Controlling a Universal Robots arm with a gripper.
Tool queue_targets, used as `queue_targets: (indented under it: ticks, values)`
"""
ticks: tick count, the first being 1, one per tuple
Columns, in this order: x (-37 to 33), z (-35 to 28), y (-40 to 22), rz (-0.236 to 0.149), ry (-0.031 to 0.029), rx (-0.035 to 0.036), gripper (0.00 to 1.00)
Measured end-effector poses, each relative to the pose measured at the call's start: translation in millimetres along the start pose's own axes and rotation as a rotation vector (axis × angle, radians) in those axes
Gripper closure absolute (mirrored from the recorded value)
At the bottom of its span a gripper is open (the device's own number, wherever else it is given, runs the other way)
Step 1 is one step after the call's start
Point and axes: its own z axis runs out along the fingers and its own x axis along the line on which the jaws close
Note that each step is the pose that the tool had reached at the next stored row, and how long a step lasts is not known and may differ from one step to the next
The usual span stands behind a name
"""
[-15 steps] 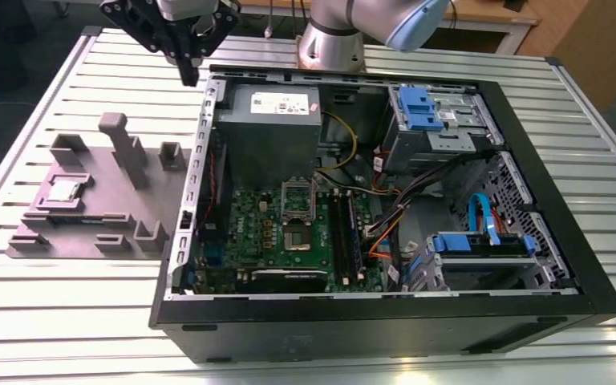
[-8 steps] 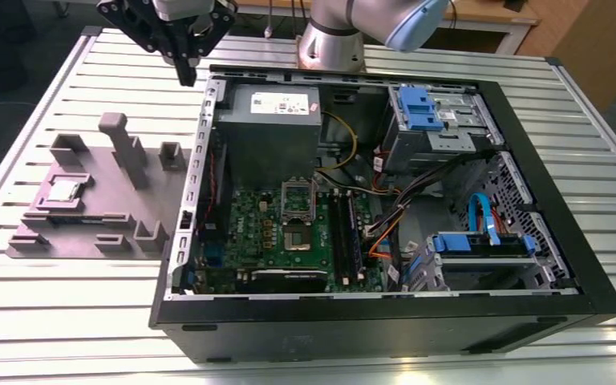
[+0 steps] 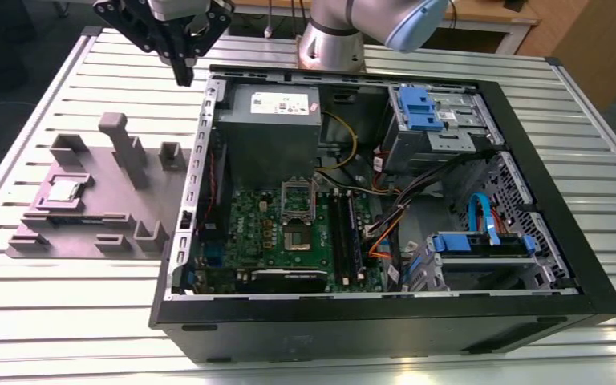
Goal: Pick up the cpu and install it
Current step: 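Reach for the cpu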
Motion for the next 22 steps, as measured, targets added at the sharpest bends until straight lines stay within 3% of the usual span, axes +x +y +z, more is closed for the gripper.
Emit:
queue_targets:
  ticks: [10,22]
  values:
    - [4.9,0.0,-0.4,0.000,0.0001,0.0001,0.90]
    - [25.8,0.0,-2.0,0.000,0.0002,0.0000,0.90]
